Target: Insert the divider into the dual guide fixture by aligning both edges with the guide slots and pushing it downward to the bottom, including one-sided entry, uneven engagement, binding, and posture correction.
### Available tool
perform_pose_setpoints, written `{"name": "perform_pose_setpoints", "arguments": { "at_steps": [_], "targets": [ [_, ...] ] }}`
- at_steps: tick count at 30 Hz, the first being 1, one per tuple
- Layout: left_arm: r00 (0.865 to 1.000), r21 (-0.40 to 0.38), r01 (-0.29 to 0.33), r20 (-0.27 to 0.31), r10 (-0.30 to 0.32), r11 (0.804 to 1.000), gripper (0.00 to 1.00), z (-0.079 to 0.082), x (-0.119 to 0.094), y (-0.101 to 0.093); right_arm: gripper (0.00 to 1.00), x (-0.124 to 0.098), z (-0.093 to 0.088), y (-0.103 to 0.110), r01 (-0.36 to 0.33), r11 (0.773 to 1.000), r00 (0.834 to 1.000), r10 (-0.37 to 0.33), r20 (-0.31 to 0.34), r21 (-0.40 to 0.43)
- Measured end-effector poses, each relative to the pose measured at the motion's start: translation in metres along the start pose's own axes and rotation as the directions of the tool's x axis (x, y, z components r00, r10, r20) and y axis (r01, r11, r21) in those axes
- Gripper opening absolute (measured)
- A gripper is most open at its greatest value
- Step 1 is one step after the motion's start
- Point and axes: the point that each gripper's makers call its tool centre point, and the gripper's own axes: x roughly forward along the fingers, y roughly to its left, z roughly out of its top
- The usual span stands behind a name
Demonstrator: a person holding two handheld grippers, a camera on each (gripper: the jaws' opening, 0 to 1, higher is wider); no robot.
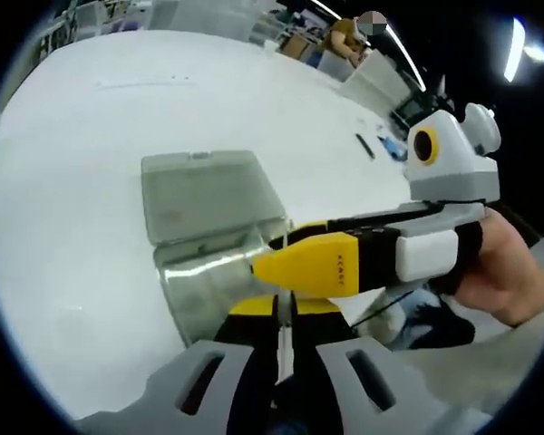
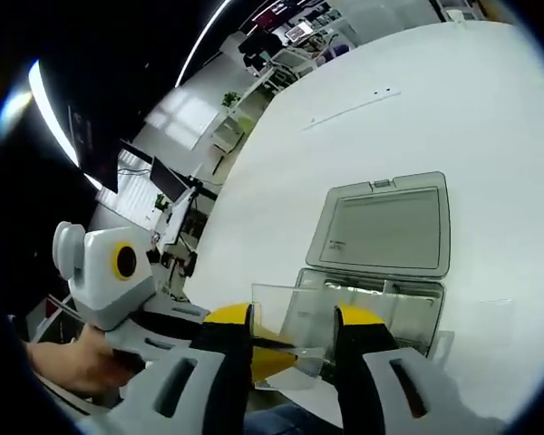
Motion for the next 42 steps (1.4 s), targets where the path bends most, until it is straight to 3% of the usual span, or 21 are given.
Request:
{"name": "perform_pose_setpoints", "arguments": {
  "at_steps": [10,20,23,28,35,37,42],
  "targets": [
    [0.999,-0.034,0.033,-0.024,-0.034,0.999,0.0,0.0,-0.002,-0.003,0.32,0.0,0.0,0.001,-0.03,0.999,1.0,0.03,-0.006,0.009],
    [0.998,-0.079,0.036,-0.043,-0.04,0.996,0.0,0.0,-0.009,0.006,0.38,-0.006,0.006,0.001,-0.057,0.998,0.998,0.057,0.017,0.003],
    [0.998,-0.082,0.03,-0.046,-0.034,0.996,0.0,0.001,-0.011,0.008,0.33,-0.007,0.004,-0.001,-0.059,0.998,0.998,0.06,0.011,-0.021],
    [0.998,-0.087,0.028,-0.06,-0.033,0.996,0.0,0.002,-0.013,0.008,0.38,-0.01,0.003,-0.001,-0.08,0.997,0.997,0.081,0.019,-0.021],
    [0.996,-0.108,0.001,-0.093,-0.011,0.994,0.0,0.001,-0.016,0.015,0.43,-0.015,0.0,-0.001,-0.128,0.985,0.992,0.13,0.008,-0.114],
    [0.994,-0.107,-0.011,-0.106,0.0,0.994,0.0,0.0,-0.016,0.017,0.43,-0.017,0.003,-0.001,-0.131,0.973,0.99,0.137,0.022,-0.191],
    [0.991,-0.137,-0.04,-0.129,0.022,0.99,0.0,0.001,-0.016,0.022,0.46,-0.017,-0.003,0.001,-0.166,0.945,0.985,0.172,-0.003,-0.283]
  ]
}}
